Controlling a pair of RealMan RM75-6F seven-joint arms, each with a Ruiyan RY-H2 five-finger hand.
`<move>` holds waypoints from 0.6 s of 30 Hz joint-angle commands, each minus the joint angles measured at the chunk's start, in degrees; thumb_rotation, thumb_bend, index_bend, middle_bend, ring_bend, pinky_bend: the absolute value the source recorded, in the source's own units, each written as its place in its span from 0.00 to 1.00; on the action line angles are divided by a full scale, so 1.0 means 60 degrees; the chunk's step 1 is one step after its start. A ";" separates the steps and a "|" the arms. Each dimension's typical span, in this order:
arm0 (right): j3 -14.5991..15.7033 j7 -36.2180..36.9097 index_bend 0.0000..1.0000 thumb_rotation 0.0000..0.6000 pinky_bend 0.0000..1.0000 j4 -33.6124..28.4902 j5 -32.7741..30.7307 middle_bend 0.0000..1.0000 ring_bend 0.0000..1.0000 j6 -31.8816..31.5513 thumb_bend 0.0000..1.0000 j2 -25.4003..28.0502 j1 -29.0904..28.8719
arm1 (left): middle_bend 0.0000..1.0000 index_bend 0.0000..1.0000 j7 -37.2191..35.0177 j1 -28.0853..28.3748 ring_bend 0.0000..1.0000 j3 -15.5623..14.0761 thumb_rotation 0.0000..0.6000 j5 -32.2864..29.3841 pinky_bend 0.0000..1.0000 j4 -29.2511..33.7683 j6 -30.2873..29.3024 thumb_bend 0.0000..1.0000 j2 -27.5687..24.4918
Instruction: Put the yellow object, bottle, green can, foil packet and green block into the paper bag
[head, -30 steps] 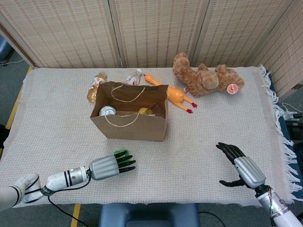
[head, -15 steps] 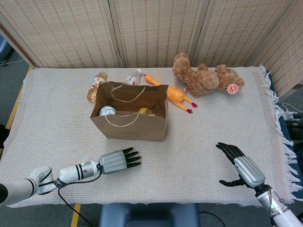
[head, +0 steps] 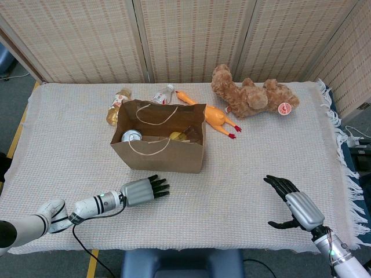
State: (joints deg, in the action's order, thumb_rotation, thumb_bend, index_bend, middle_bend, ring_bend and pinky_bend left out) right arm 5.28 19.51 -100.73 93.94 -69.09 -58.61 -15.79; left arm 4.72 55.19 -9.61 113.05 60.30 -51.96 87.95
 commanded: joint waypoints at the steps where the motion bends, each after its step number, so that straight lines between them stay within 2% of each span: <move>1: 0.0004 0.0000 0.00 1.00 0.00 0.0001 0.0003 0.00 0.00 -0.0005 0.03 0.0001 0.0004 | 0.10 0.11 0.0079 -0.0080 0.10 -0.0017 1.00 -0.0205 0.27 0.0011 0.0037 0.44 -0.0054; 3: 0.0001 0.0002 0.00 1.00 0.00 0.0003 -0.0001 0.00 0.00 -0.0009 0.03 -0.0001 0.0006 | 0.19 0.20 0.0121 -0.0157 0.18 -0.0030 1.00 -0.0330 0.36 0.0051 -0.0009 0.51 -0.0096; 7: 0.0008 -0.0014 0.00 1.00 0.00 0.0003 0.0013 0.00 0.00 -0.0008 0.03 -0.0003 0.0007 | 0.52 0.45 0.0271 -0.0275 0.44 -0.0089 1.00 -0.0407 0.61 0.0089 -0.0209 0.67 -0.0174; 8: 0.0008 -0.0014 0.00 1.00 0.00 0.0002 0.0016 0.00 0.00 -0.0018 0.03 -0.0003 0.0011 | 0.57 0.49 0.0301 -0.0309 0.49 -0.0103 1.00 -0.0433 0.66 0.0134 -0.0272 0.69 -0.0224; 12: 0.0012 0.0005 0.00 1.00 0.00 0.0014 0.0024 0.00 0.00 -0.0046 0.03 0.0004 0.0025 | 0.64 0.56 0.0515 -0.0471 0.57 -0.0118 1.00 -0.0558 0.73 0.0444 -0.0522 0.70 -0.0557; 18: 0.0020 0.0028 0.00 1.00 0.00 0.0043 0.0054 0.00 0.00 -0.0104 0.03 0.0005 0.0054 | 0.67 0.59 0.1209 -0.0992 0.59 -0.0135 1.00 -0.0955 0.73 0.1698 -0.1017 0.71 -0.1808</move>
State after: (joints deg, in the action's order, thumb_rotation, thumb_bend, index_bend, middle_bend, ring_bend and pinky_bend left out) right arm 5.39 19.67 -100.49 94.24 -69.70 -58.58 -15.47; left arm 9.80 50.81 -10.34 108.49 67.54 -56.56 80.19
